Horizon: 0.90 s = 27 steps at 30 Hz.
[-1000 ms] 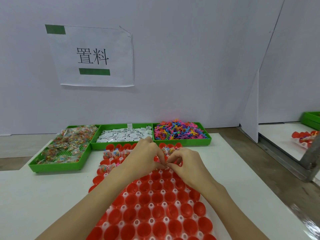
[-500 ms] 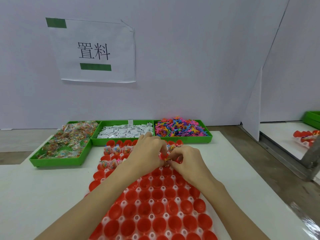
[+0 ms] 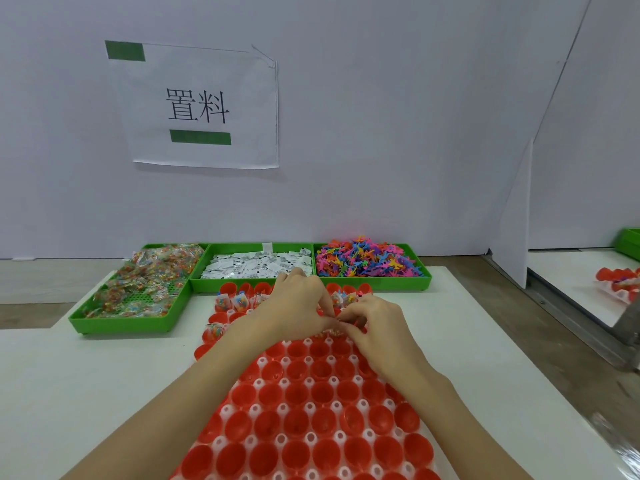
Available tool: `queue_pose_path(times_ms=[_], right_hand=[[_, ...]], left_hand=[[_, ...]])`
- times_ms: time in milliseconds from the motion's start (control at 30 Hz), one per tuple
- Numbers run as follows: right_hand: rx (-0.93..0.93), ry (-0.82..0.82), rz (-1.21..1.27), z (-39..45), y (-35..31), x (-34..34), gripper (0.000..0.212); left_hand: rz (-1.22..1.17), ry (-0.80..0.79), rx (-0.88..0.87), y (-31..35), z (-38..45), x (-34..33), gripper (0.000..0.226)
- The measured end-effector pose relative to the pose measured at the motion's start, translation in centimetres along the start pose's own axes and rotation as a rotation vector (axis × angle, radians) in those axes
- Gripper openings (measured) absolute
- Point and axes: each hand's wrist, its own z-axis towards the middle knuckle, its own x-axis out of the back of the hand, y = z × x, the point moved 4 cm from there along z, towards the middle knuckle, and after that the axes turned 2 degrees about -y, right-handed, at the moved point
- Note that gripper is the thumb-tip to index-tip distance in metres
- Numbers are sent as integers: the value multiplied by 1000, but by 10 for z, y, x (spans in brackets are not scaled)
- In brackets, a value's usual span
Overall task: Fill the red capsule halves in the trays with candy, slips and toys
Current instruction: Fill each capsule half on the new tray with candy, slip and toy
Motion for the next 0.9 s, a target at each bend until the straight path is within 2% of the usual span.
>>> queue_pose_path(times_ms=[100, 200, 400, 500, 633, 767, 900], right_hand=[[-2, 4, 57, -1, 2, 4, 9], [-43, 68, 157, -2, 7, 16, 11], [-118, 127, 271, -6, 17, 36, 10], [-95, 72, 250, -10, 12, 31, 18], [-19, 11, 158, -9, -1, 16, 17], [9, -42, 34, -6, -1, 4, 10], [8, -57, -7, -4, 2, -1, 10]], left_hand=[[-65, -23, -32, -4, -4, 3, 27], [-247, 29, -55, -10, -12, 11, 20], [-464, 166, 70, -51, -36, 33, 14], [-519, 221, 126, -65, -45, 33, 11], [-420, 235, 48, -49, -40, 21, 9], [-173, 200, -64, -27, -22, 7, 15], [-9, 78, -133, -18, -1, 6, 17]])
